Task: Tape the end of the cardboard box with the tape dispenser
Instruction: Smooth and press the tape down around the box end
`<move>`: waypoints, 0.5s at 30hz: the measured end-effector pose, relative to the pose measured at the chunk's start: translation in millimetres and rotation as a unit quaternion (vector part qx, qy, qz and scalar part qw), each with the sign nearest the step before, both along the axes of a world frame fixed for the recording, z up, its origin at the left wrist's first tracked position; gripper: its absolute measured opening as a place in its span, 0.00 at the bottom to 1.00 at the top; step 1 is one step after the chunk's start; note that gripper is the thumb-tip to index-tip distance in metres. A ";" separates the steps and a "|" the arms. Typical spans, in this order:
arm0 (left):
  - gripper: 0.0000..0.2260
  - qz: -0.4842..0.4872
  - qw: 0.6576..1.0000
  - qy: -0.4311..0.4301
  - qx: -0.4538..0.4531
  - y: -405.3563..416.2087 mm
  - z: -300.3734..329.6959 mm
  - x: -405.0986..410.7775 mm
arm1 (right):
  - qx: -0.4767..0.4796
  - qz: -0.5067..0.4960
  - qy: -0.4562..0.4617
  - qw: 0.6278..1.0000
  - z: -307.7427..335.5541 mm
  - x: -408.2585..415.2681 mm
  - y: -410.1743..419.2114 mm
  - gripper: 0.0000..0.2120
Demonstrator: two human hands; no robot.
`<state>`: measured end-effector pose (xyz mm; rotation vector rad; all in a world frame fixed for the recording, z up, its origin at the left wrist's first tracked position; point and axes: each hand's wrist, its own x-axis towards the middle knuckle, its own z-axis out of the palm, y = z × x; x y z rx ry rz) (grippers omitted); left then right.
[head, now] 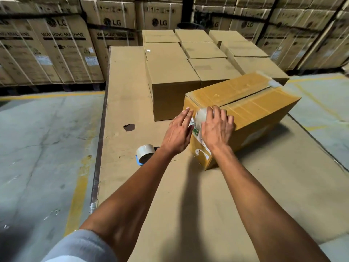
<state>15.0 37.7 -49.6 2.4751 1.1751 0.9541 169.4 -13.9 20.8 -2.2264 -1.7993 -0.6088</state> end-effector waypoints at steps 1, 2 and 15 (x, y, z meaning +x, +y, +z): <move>0.28 -0.006 1.000 0.007 0.001 5.2 4.4 4.3 | -0.014 -0.021 0.006 1.000 -1.8 8.2 -0.8 0.29; 0.29 -0.012 1.000 0.019 0.000 10.6 8.7 7.2 | -0.029 -0.029 0.006 0.999 -3.1 15.8 -2.6 0.31; 0.25 -0.101 0.986 0.114 0.070 -3.6 38.3 27.2 | -0.045 0.035 0.028 0.998 3.8 74.5 -58.0 0.30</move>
